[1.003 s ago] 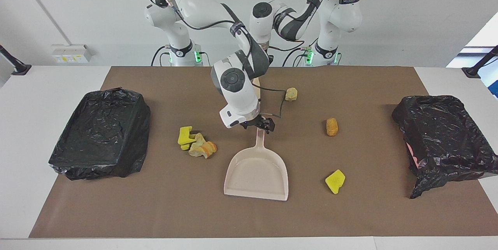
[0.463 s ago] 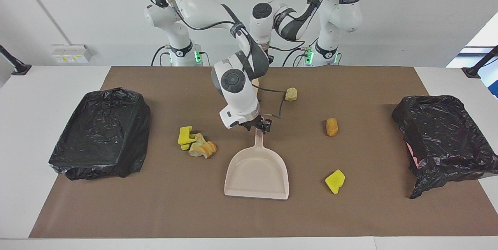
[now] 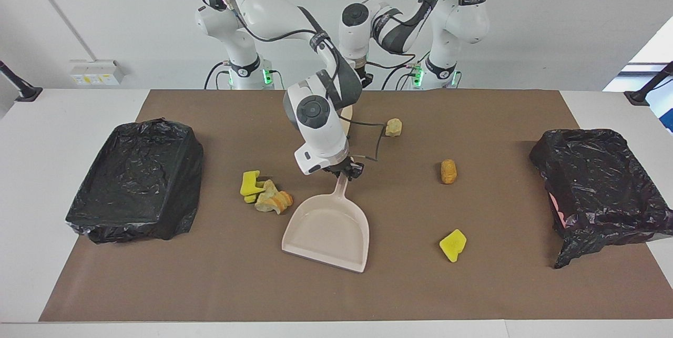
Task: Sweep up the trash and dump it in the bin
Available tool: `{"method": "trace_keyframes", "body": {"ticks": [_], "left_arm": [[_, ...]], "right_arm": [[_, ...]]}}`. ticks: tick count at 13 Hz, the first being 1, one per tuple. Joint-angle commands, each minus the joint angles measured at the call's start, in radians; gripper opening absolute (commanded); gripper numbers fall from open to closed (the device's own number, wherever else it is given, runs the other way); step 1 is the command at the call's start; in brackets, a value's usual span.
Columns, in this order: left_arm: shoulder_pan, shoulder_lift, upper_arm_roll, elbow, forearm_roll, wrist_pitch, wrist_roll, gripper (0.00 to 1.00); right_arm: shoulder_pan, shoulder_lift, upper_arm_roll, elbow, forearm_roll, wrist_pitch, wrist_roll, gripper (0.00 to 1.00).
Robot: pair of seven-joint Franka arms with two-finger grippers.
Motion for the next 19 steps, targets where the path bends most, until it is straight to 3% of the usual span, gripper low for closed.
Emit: {"method": "trace_keyframes", "body": {"ticks": [1,3,5,7,11,15,17,19], "left_arm": [[0.137,0.008,-0.011,0.062,0.056,-0.037,0.124,0.0],[0.214,0.065,-0.011,0.125,0.112,-0.012,0.239,0.0],[0.31,0.143,-0.011,0.228,0.12,-0.011,0.376,0.0],[0.39,0.236,-0.011,0.318,0.175,0.011,0.509,0.0],[0.514,0.338,-0.011,0.41,0.231,0.089,0.682,0.0],[0.573,0.514,-0.013,0.654,0.281,0.091,0.767,0.0],[0.579,0.557,-0.013,0.687,0.307,0.095,0.824,0.0],[0.588,0.635,-0.014,0.783,0.314,0.089,0.828,0.0]], "right_arm": [[-0.035,-0.087,0.004,-0.015,-0.019,-0.112,-0.335,0.0],[-0.072,-0.141,0.003,-0.019,-0.042,-0.227,-0.487,0.0],[-0.049,-0.184,0.006,-0.052,-0.163,-0.301,-0.643,0.0],[0.002,-0.231,0.01,-0.121,-0.272,-0.303,-0.754,0.0],[-0.02,-0.303,0.01,-0.287,-0.274,-0.214,-1.127,0.0],[-0.015,-0.322,0.009,-0.377,-0.294,-0.113,-1.125,0.0],[-0.006,-0.323,0.009,-0.425,-0.294,-0.045,-1.093,0.0],[0.045,-0.334,0.001,-0.437,-0.341,-0.063,-0.972,0.0]]}}
